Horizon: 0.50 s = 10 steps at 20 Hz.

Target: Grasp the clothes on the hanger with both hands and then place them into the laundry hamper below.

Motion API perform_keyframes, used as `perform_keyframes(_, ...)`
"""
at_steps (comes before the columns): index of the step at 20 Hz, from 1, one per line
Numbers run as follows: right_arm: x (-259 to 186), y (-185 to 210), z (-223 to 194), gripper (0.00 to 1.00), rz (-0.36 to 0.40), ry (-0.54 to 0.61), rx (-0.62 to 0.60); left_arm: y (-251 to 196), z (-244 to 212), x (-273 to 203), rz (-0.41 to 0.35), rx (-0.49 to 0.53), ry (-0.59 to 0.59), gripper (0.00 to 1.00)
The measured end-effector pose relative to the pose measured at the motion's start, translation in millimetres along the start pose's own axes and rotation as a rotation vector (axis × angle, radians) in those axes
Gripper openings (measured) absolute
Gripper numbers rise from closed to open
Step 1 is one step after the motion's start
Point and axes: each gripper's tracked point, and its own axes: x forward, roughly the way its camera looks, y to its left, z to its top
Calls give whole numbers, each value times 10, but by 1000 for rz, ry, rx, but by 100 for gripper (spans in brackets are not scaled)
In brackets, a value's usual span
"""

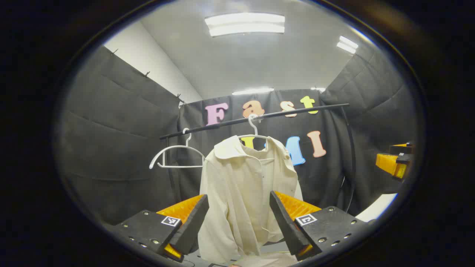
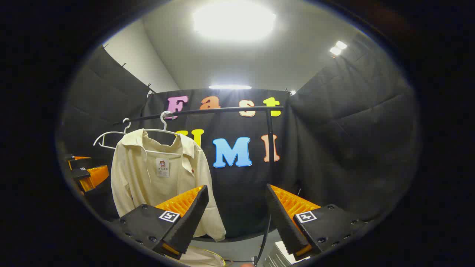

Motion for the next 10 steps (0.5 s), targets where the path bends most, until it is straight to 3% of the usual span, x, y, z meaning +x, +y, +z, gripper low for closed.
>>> perform_keyframes(10,27,204,45,98,13,-27,-2,92,-3,98,-8,-11,-9,97)
